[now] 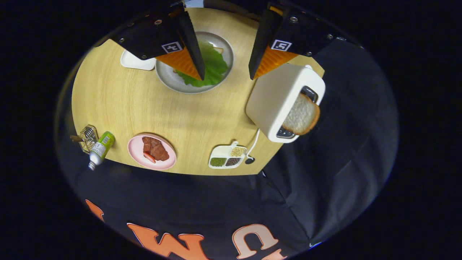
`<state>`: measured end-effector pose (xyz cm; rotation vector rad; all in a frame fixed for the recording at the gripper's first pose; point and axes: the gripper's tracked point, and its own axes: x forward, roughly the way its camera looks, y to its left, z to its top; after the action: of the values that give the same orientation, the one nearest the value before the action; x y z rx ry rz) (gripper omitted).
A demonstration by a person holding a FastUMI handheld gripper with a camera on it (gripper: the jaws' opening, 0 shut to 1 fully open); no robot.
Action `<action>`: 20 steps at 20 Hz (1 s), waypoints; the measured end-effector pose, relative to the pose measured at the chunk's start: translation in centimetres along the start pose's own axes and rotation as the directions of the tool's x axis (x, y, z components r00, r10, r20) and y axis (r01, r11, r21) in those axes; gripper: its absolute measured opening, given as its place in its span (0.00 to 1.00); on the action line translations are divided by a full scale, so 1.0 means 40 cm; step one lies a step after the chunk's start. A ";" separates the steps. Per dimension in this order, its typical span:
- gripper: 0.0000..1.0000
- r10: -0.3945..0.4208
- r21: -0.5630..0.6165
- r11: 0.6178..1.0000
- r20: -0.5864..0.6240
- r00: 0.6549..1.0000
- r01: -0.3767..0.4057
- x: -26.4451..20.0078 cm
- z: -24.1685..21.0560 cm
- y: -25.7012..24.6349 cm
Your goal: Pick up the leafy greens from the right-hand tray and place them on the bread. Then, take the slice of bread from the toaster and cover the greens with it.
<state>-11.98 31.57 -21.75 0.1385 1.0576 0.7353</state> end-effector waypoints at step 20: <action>0.88 -0.130 -0.160 0.982 -0.182 0.975 0.102 0.208 0.111 0.317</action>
<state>-12.09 47.26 -20.09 -0.1253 1.1783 0.7290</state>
